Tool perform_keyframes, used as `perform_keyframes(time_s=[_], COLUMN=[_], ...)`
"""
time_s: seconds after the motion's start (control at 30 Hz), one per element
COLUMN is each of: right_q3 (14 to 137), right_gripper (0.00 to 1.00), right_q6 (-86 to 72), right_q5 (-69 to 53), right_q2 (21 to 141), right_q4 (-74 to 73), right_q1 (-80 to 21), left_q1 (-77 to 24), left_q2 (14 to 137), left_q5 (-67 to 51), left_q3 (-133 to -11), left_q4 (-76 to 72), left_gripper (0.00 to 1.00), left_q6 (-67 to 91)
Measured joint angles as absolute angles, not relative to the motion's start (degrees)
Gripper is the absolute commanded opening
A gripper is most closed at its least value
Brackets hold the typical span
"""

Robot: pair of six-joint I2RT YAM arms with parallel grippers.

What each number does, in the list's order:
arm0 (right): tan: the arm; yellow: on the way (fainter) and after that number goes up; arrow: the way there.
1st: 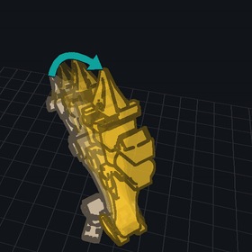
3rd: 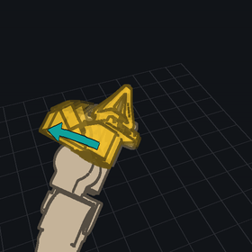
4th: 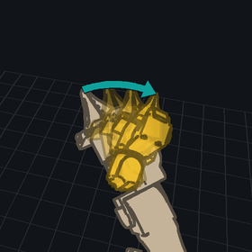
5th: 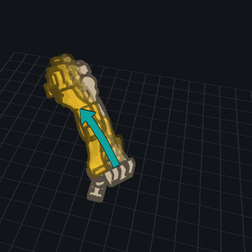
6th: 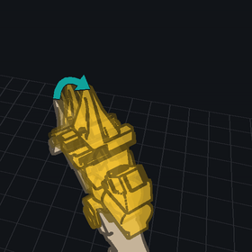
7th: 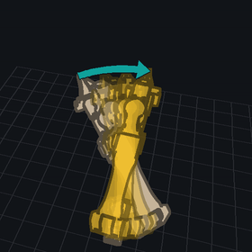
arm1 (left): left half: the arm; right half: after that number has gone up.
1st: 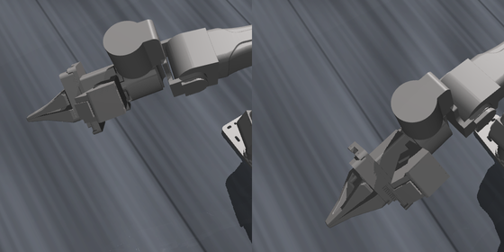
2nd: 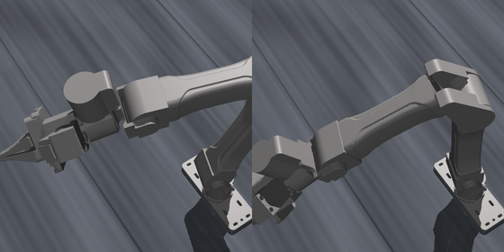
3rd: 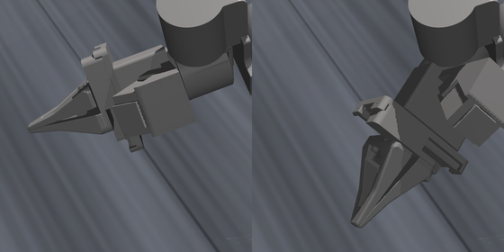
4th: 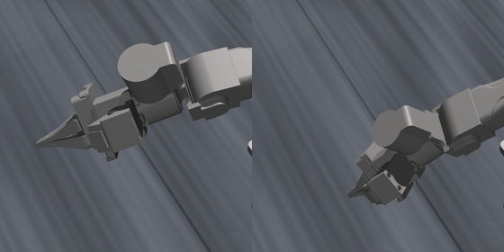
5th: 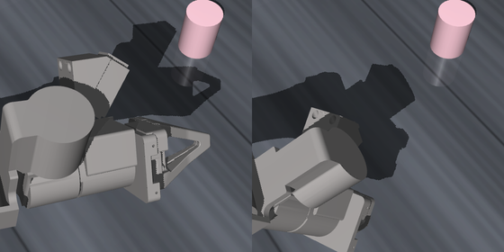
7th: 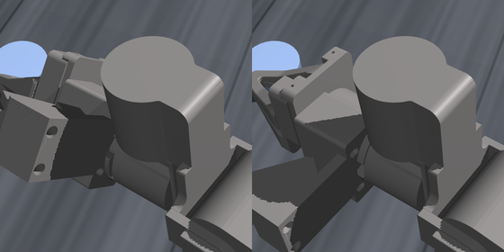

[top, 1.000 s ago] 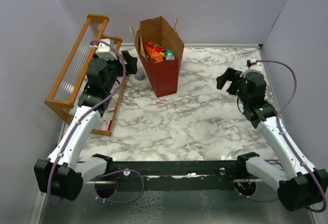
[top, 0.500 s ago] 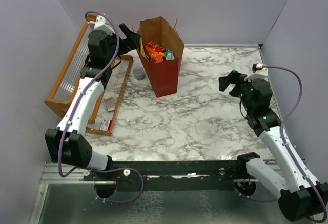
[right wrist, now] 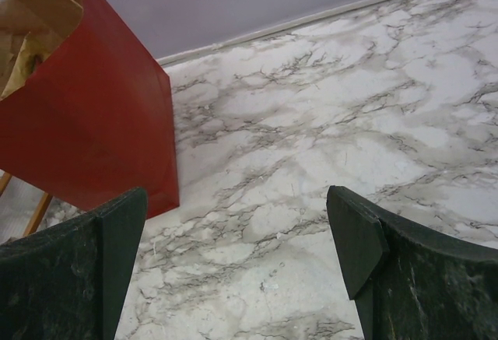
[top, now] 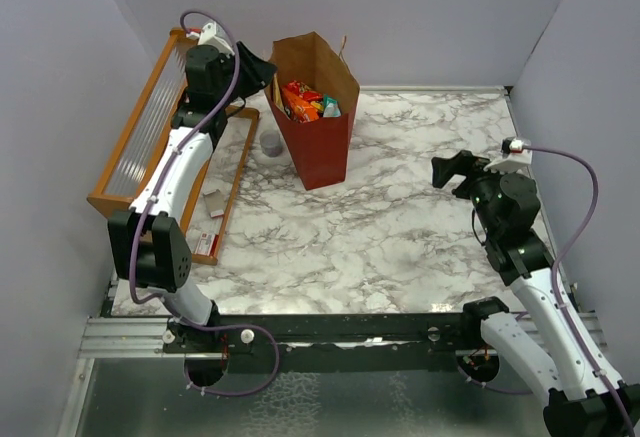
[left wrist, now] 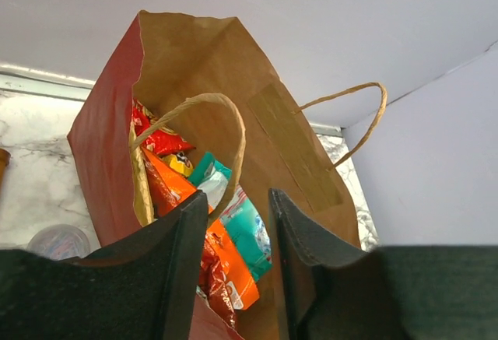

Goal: Take the snacks out of the paper bag
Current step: Adjust the paper bag at the center of the board.

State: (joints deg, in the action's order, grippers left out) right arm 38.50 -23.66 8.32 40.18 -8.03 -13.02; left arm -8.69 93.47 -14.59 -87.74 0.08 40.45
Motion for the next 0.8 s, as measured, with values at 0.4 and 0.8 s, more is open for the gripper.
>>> perform_keyframes(time_s=[0.4,0.8], right_q3=[38.24,38.35], right_gripper=[0.99,0.99], right_q6=[-23.66,-22.98], right_q5=[8.32,3.36], right_q2=[40.75,43.66], right_q4=[-7.25,-5.13], right_q1=[-13.02,-12.99], left_q1=[-7.07,-6.37], left_q2=[98.43,104.77], left_q5=[-17.06,-20.78], left_q3=[-91.35,-98.00], left_q4=[-0.75,-0.49], left_gripper=[0.37,0.08], left_q6=[42.19,44.01])
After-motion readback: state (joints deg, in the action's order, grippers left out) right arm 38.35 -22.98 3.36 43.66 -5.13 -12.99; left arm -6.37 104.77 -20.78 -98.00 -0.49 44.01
